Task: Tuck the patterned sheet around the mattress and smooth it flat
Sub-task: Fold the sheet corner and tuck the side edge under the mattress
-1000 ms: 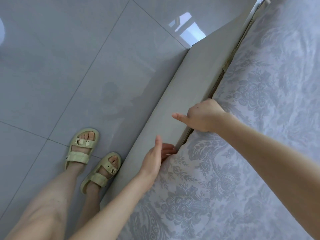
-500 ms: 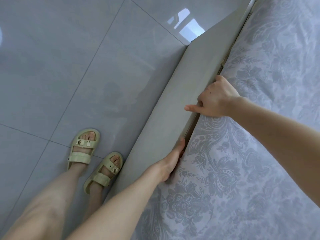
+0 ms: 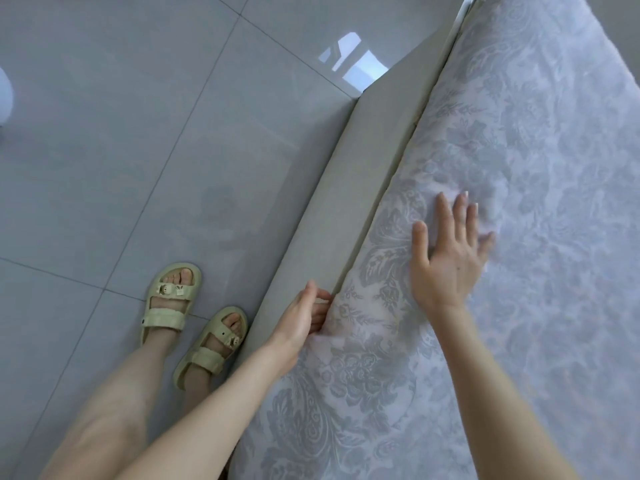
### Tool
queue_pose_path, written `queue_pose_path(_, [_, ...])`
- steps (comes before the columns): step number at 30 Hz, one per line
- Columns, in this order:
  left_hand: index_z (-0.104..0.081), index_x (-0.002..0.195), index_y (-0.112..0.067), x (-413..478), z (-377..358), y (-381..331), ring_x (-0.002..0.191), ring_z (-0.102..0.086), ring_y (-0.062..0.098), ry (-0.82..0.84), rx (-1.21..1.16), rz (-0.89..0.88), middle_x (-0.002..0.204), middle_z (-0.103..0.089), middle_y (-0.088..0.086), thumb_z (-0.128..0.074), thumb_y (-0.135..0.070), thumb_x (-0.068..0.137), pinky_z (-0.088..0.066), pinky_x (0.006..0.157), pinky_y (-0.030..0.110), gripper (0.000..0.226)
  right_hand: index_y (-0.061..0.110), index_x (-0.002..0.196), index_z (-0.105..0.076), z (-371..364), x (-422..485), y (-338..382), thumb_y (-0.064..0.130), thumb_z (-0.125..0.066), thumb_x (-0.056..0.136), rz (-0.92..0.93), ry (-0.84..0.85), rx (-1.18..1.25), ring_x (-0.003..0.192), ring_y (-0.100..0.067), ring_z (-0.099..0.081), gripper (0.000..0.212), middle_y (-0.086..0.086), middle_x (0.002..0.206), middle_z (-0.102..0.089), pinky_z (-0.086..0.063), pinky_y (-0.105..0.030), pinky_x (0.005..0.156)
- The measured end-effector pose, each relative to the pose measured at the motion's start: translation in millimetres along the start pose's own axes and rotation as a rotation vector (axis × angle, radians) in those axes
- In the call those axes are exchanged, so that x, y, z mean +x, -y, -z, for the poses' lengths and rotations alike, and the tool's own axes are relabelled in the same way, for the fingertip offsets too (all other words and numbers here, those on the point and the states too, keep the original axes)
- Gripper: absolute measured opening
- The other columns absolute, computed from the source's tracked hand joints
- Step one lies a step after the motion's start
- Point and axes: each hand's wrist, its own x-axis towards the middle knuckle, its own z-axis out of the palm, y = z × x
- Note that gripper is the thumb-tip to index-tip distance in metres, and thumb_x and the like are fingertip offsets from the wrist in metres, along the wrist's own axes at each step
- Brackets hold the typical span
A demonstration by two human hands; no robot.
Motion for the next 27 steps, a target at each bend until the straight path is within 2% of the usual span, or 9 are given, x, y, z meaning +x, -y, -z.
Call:
queue_pose_path(2, [-0.056,0.098,-0.010,0,0,4,0.087,-0.066,0.016,-0.014,-0.007,-0.005,0.099,-0.070,0.011,-0.024,-0.045,0.100,-0.051,0.067,0.018,0.047,0.021,0.150,-0.018,-24,-7,2,0.059,-0.022,0.090,-0.033,0.107,-0.003,0.146,-0.027,-0.002,0.070,-0.011,0.158,-0.009,0.001,-0.059,0.114])
queue_pose_path(4, [-0.057,0.101,-0.010,0,0,7,0.088,-0.066,0.014,-0.034,0.003,-0.021,0.098,-0.070,0.007,-0.027,-0.045,0.100,-0.052,0.070,0.018,0.046,0.021,0.150,-0.013,-39,-5,4,0.060,-0.022,0.090,-0.039,0.118,-0.019,0.146,-0.029,0.001,0.073,-0.012,0.158,-0.006,0.003,-0.059,0.113])
queue_pose_path(9, [-0.059,0.102,-0.010,-9,1,12,0.104,-0.064,0.022,-0.068,0.065,-0.008,0.111,-0.068,0.012,-0.029,-0.044,0.100,-0.050,0.093,0.034,0.046,0.025,0.151,-0.009,-33,-5,-1,0.063,-0.017,0.088,-0.017,0.125,0.011,0.146,-0.026,0.005,0.074,-0.009,0.159,0.000,0.006,-0.056,0.114])
queue_pose_path(13, [-0.061,0.089,-0.013,-25,9,23,0.102,-0.062,0.026,-0.174,0.087,-0.118,0.107,-0.067,0.015,-0.030,-0.037,0.101,-0.047,0.094,0.035,0.041,0.025,0.149,-0.023,-5,-15,5,0.058,-0.015,0.091,-0.008,0.063,0.101,0.146,-0.022,-0.006,0.067,-0.009,0.158,-0.013,0.004,-0.051,0.116])
queue_pose_path(16, [-0.063,0.081,-0.020,-39,23,34,0.093,-0.060,0.022,-0.311,0.147,-0.206,0.092,-0.067,0.002,-0.036,-0.034,0.100,-0.044,0.092,0.035,0.036,0.014,0.131,-0.053,13,-41,16,0.043,-0.033,0.096,0.214,-0.081,0.091,0.138,-0.024,-0.035,0.049,-0.013,0.145,-0.043,-0.006,-0.047,0.117])
queue_pose_path(18, [-0.067,0.082,-0.023,-49,31,48,0.094,-0.061,0.019,-0.265,0.202,-0.181,0.093,-0.068,-0.001,-0.037,-0.035,0.100,-0.044,0.092,0.035,0.037,0.012,0.113,-0.065,18,-58,27,0.035,-0.039,0.096,0.467,-0.032,0.119,0.125,-0.024,-0.051,0.039,-0.009,0.127,-0.060,-0.016,-0.050,0.115])
queue_pose_path(20, [-0.069,0.094,-0.018,-55,38,62,0.102,-0.061,0.018,-0.171,0.258,-0.139,0.102,-0.069,0.001,-0.035,-0.031,0.101,-0.043,0.092,0.029,0.038,0.015,0.099,-0.071,17,-74,38,0.031,-0.042,0.093,0.690,0.105,0.113,0.107,-0.020,-0.062,0.034,-0.001,0.105,-0.070,-0.020,-0.049,0.113])
queue_pose_path(23, [-0.069,0.109,-0.010,-55,47,77,0.111,-0.058,0.017,-0.130,0.301,-0.166,0.112,-0.066,0.002,-0.033,-0.024,0.102,-0.041,0.095,0.025,0.039,0.018,0.081,-0.071,8,-103,46,0.031,-0.037,0.092,0.887,0.306,-0.014,0.087,-0.017,-0.065,0.038,0.007,0.079,-0.070,-0.016,-0.044,0.114])
queue_pose_path(27, [-0.068,0.114,-0.017,-52,56,90,0.116,-0.056,0.020,-0.092,0.440,-0.135,0.121,-0.065,0.005,-0.030,-0.044,0.095,-0.039,0.102,0.035,0.050,0.021,0.073,-0.071,-7,-133,49,0.040,-0.026,0.091,1.013,0.459,-0.196,0.074,-0.018,-0.063,0.052,0.007,0.067,-0.065,-0.015,-0.043,0.112])
